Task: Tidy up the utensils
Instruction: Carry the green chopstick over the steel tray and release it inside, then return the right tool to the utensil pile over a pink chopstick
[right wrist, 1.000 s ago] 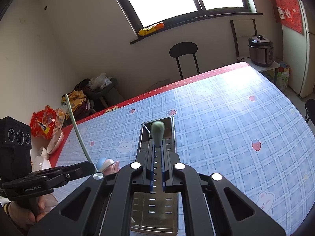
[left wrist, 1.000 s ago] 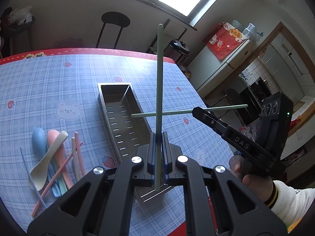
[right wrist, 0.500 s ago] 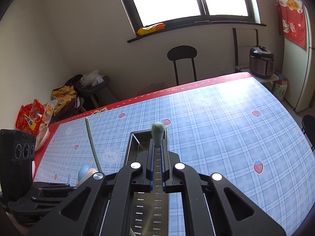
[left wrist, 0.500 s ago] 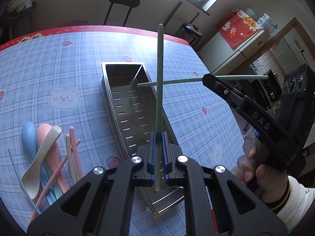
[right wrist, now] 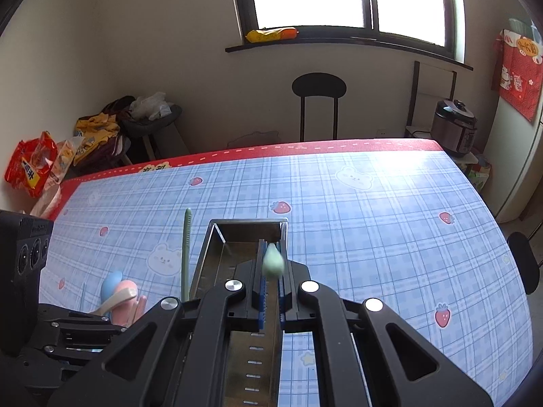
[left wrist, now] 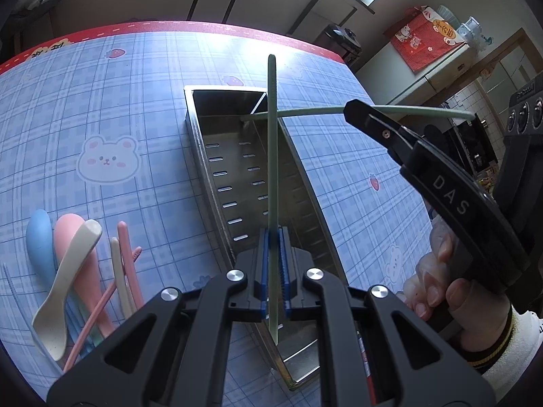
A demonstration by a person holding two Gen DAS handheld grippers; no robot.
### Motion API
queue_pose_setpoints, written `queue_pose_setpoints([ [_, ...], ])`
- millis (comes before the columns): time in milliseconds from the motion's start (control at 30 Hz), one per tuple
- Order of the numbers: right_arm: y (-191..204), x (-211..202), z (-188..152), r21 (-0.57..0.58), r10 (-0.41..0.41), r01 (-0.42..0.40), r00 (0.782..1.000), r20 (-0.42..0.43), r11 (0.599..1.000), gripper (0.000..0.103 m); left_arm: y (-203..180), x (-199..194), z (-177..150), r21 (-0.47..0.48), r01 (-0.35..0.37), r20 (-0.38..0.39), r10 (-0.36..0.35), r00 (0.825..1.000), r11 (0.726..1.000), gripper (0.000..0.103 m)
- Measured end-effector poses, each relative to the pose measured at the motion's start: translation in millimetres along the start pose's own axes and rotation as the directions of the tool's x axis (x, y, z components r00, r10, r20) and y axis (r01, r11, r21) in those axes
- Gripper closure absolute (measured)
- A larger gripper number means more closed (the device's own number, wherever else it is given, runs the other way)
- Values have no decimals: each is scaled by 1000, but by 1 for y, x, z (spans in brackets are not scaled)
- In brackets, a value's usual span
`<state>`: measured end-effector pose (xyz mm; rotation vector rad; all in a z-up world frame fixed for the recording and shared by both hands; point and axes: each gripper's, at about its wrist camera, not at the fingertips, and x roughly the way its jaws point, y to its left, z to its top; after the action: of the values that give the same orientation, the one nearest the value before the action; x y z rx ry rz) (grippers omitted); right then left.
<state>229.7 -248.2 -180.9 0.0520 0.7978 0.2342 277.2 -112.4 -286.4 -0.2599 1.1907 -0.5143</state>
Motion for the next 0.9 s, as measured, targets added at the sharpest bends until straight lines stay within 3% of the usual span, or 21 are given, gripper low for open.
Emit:
queue_pose_setpoints([
  [267,8,6,-20,-24,-11,10,997,-77,1000,97,10,14,-2,-31,-17,-24,16,1000,999,92],
  [433,4,18,-32,31,23,-19,986,-163,999,97,14,17,-5,-48,-21,-23,20,1000,999,92],
  [567,10,23,-38,29,57,-52,974,-221,998,94,16,5,-4,-59,-25,18,26,999,998,81],
  [633,14,24,-40,26,66,-61,966,-252,998,87,17,-5,-3,-66,-29,46,32,998,997,78],
  [700,16,23,-42,37,84,-77,960,-269,996,64,19,-18,-1,-75,-32,77,37,996,997,73],
  [833,22,12,-42,35,100,-94,955,-279,995,47,26,-44,1,-85,-37,133,48,990,996,62],
  [900,23,3,-41,34,93,-87,960,-265,996,32,31,-58,-1,-83,-40,157,53,986,996,46],
])
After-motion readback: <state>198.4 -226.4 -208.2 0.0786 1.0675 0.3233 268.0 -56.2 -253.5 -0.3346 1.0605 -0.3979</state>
